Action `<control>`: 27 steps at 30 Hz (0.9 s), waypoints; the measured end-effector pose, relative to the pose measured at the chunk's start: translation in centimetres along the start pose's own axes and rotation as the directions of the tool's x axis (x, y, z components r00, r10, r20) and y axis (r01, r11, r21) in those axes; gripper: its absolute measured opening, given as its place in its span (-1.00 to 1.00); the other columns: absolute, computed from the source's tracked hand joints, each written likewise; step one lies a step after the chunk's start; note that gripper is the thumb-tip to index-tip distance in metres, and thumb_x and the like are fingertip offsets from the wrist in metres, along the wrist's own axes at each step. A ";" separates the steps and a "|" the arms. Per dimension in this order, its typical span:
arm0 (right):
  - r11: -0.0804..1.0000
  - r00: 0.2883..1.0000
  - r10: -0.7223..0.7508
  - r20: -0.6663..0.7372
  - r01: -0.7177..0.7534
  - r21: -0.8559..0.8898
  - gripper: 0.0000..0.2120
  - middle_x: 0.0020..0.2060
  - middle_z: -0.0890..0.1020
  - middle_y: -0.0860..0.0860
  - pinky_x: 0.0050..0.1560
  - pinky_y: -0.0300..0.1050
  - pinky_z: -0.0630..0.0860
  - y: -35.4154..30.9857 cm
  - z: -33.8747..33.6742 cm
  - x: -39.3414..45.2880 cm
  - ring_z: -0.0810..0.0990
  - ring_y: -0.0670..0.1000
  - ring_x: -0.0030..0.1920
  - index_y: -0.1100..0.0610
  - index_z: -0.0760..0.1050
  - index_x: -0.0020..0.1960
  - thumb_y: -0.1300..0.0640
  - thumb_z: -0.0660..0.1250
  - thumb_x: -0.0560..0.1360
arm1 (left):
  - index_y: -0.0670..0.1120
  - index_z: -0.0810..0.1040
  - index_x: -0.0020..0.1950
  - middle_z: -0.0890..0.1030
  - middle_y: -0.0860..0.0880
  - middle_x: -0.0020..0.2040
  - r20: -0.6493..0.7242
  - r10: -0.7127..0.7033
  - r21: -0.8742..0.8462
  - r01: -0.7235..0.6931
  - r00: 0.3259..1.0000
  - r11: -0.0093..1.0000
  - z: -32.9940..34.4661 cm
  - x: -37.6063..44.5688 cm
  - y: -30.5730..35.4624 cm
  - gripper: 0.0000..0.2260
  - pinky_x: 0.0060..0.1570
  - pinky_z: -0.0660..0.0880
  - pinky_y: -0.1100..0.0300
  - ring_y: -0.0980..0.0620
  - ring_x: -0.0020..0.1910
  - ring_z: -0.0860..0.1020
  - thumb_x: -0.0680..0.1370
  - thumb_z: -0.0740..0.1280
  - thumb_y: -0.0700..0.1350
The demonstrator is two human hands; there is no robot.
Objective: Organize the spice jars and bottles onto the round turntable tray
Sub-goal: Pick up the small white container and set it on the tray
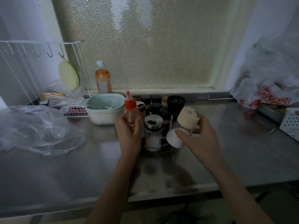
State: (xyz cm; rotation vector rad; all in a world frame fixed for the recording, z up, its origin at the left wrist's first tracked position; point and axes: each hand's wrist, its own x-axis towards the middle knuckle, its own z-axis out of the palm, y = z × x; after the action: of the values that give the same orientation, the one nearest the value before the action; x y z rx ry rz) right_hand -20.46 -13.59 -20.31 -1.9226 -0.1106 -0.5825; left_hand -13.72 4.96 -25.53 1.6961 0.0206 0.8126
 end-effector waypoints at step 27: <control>1.000 1.000 0.003 -0.021 -0.003 0.000 -0.53 -0.02 0.46 -0.33 -0.20 -0.54 0.43 2.3 0.9 0.5 0.49 -0.28 -0.03 -0.08 0.35 0.14 0.20 0.48 0.36 | -0.14 0.50 0.03 0.69 -0.10 -0.21 0.723 -0.329 -0.317 0.716 0.607 0.622 -5.2 7.2 0.0 -0.52 0.07 0.48 0.00 -0.06 -0.13 0.62 0.60 -0.08 0.15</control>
State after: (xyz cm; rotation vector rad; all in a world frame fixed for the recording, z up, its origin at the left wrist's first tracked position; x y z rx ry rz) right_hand -18.95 -13.80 -22.27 -1.9157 -0.0945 -0.6010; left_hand -10.93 12.46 -21.60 1.1508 -0.1273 -0.2472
